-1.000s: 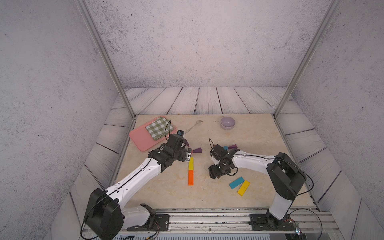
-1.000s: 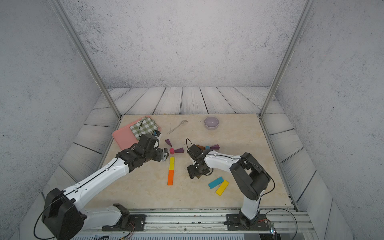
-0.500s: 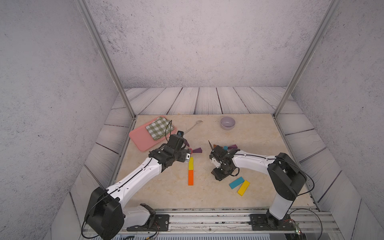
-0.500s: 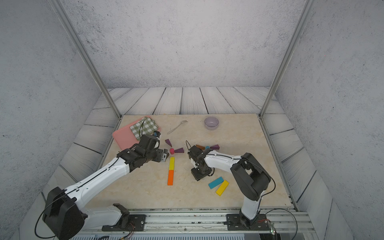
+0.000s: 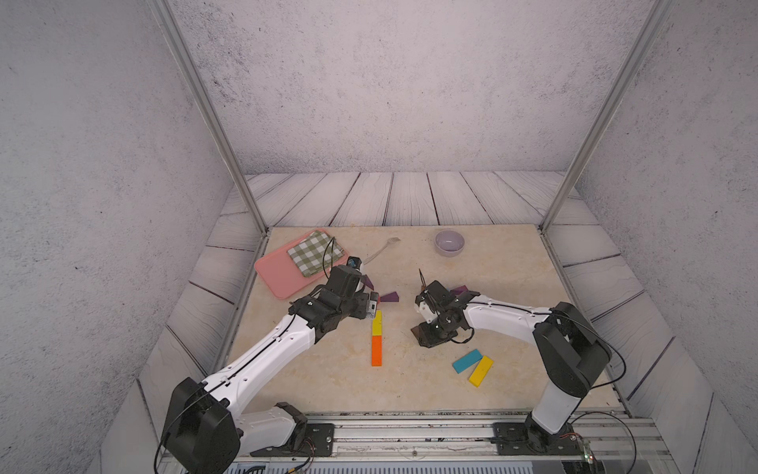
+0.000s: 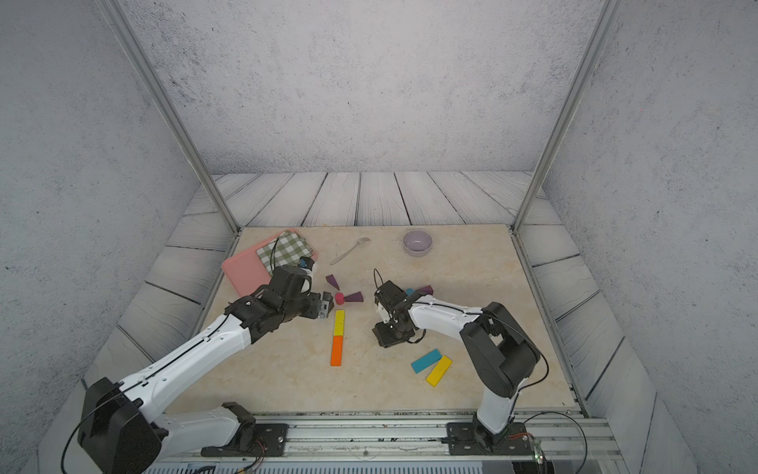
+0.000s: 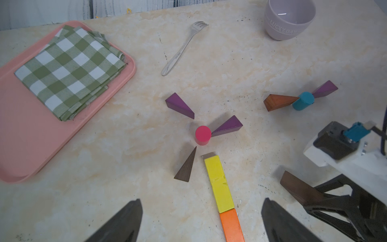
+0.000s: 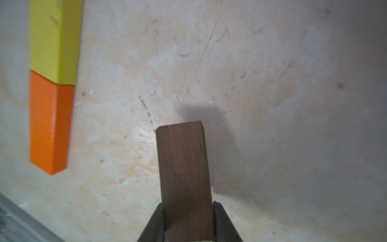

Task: Assemble a small pinwheel with building blocks
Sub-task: Adjust the building block at the center of the board, then pick up the building block from the center of the board.

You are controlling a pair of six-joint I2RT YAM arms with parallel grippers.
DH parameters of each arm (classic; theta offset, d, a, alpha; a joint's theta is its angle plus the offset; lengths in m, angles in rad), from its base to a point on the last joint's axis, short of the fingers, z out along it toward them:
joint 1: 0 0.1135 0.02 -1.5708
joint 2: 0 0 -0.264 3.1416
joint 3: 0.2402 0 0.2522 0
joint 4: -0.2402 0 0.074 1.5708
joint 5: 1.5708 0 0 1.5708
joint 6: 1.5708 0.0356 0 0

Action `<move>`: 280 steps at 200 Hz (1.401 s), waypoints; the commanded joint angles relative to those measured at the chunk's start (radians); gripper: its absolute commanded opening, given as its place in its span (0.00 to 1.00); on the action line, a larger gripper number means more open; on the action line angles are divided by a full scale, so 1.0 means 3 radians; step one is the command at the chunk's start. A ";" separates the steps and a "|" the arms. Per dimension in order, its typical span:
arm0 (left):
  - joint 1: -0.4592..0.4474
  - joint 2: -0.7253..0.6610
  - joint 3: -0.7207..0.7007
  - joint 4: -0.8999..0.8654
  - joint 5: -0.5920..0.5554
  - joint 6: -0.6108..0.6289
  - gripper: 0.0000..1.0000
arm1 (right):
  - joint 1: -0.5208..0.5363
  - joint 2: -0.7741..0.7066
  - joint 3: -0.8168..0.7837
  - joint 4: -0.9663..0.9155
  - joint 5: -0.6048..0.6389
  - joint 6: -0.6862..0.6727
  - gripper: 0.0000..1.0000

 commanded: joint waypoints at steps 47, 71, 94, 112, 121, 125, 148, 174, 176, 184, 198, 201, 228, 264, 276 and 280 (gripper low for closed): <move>0.0013 -0.0044 -0.0062 0.0039 0.0100 -0.0051 0.96 | -0.0060 0.0087 -0.0198 0.0689 -0.0627 0.1092 0.35; 0.0012 -0.0025 -0.0066 0.0016 0.0116 -0.0041 0.96 | -0.0067 0.0141 -0.0209 0.0534 -0.0510 0.1041 0.37; 0.0015 -0.0024 -0.0096 0.0024 0.0108 -0.0036 0.96 | -0.0068 0.0215 -0.0164 0.0337 -0.0347 0.0948 0.38; 0.0013 -0.0028 -0.0102 0.0015 0.0092 -0.0016 0.96 | -0.0066 0.0313 -0.0090 0.0167 -0.0276 0.0846 0.42; 0.0015 -0.0033 -0.0102 0.0009 0.0082 -0.0004 0.96 | -0.0069 0.0340 -0.0078 0.0128 -0.0277 0.0823 0.47; 0.0012 -0.0034 -0.0102 0.0007 0.0081 0.0000 0.96 | -0.0069 0.0340 -0.0078 0.0120 -0.0264 0.0818 0.49; 0.0012 -0.0055 -0.0117 0.0005 0.0067 0.0016 0.96 | -0.0067 0.0333 -0.0087 0.0101 -0.0208 0.0809 0.56; 0.0014 -0.0052 -0.0132 0.0003 0.0053 0.0031 0.96 | -0.0073 0.0318 0.0009 -0.0104 0.0015 0.0705 0.60; 0.0014 -0.0050 -0.0132 0.0002 0.0051 0.0031 0.96 | -0.0071 0.0312 0.0016 -0.0128 0.0043 0.0693 0.60; 0.0012 -0.0045 -0.0127 -0.0003 0.0046 0.0031 0.96 | -0.0069 0.0300 0.0060 -0.0212 0.0116 0.0640 0.60; 0.0012 -0.0041 -0.0127 0.0003 0.0071 0.0031 0.96 | -0.0061 0.0224 0.0143 -0.0384 0.0207 0.0494 0.63; 0.0015 -0.0037 -0.0127 0.0009 0.0082 0.0035 0.96 | -0.0065 0.0200 0.0155 -0.0426 0.0234 0.0464 0.64; -0.0128 0.0135 0.0006 -0.0082 0.0390 0.0184 0.96 | -0.0069 -0.0311 0.0085 -0.0659 0.0395 0.0137 0.76; -0.0947 0.0662 0.0374 -0.0403 -0.0188 0.0406 0.96 | -0.0420 -0.1051 -0.0211 -0.1091 0.0763 -0.0023 1.00; -0.1056 0.0890 0.0543 -0.0533 -0.0198 0.0237 0.96 | -0.0668 -0.1252 -0.0349 -0.1120 0.0666 -0.0072 0.99; -0.1081 0.0954 0.0618 -0.0606 -0.0154 0.0206 0.96 | -0.0736 -0.1311 -0.0388 -0.1129 0.0656 -0.0094 0.99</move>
